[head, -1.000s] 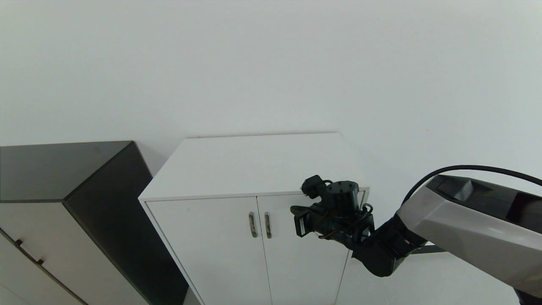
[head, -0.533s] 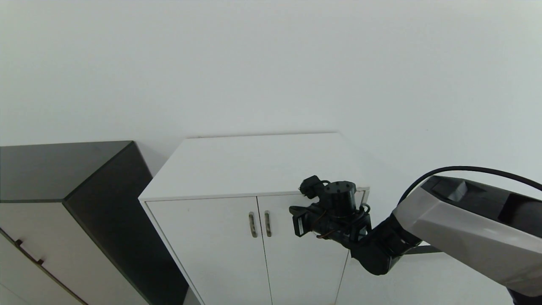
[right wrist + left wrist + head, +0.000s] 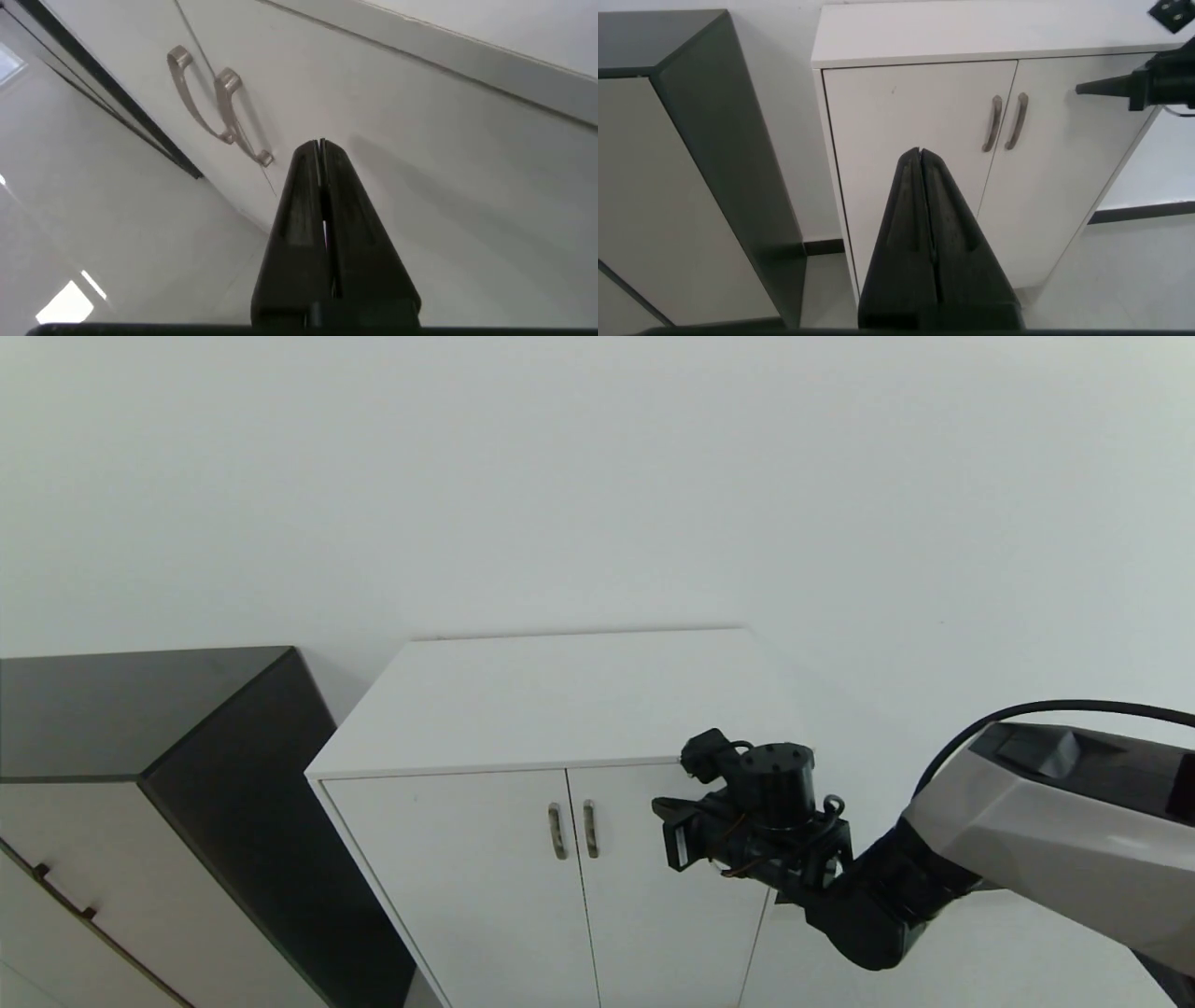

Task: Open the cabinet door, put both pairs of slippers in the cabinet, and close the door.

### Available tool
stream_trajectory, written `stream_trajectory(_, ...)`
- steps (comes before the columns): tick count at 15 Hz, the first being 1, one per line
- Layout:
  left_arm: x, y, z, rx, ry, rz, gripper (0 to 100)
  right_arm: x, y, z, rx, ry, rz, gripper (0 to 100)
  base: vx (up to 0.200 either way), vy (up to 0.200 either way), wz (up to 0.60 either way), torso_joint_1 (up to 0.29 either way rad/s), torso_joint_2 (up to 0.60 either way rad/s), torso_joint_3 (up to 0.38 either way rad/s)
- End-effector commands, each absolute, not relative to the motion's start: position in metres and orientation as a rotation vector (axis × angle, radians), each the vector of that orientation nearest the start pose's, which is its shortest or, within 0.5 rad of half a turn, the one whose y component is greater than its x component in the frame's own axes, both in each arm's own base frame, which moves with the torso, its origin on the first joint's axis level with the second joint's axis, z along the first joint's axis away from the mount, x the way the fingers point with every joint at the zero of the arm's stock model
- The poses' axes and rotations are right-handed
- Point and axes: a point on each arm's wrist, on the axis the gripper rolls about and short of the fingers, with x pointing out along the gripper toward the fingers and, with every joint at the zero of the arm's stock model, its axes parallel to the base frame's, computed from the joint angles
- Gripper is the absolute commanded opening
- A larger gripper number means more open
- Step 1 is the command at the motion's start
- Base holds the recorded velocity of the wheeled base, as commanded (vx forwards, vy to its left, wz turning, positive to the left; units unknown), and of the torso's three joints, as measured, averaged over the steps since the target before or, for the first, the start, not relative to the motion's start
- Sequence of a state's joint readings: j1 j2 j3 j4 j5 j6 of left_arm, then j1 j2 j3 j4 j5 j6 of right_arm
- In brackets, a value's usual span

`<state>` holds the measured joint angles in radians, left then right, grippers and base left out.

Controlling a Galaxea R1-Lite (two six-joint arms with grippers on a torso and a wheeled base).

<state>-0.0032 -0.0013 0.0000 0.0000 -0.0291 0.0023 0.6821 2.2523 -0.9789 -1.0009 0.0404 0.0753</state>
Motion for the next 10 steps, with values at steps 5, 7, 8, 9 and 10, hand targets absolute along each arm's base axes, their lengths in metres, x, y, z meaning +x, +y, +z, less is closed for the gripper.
stream_trajectory(5, -0.023, -0.001, 0.075, 0.003, 0.000, -0.032, 0, 0.247, 0.180, 0.091, -0.030, 0.287, 0.513, 0, 0.000, 0.000, 0.00, 0.000, 0.00, 0.000)
stream_trajectory(7, -0.023, -0.001, 0.075, 0.003, 0.000, -0.032, 0, 0.220, 0.144, 0.088, -0.044, 0.297, 0.392, 0, 0.000, 0.000, 0.00, 0.000, 0.00, 0.000)
stream_trajectory(8, -0.023, -0.001, 0.075, 0.003, 0.000, -0.034, 0, 0.211, 0.128, 0.089, -0.048, 0.300, 0.338, 0, 0.000, 0.000, 0.00, 0.000, 0.00, 0.000)
stream_trajectory(9, -0.023, -0.001, 0.075, 0.005, 0.000, -0.034, 0, 0.196, 0.105, 0.092, -0.052, 0.304, 0.259, 0, 0.000, 0.000, 0.00, 0.000, 0.00, 0.000)
stream_trajectory(10, -0.023, -0.001, 0.075, 0.005, 0.000, -0.032, 0, 0.179, 0.084, 0.091, -0.058, 0.324, 0.199, 0, 0.000, 0.000, 0.00, 0.000, 0.00, 0.000)
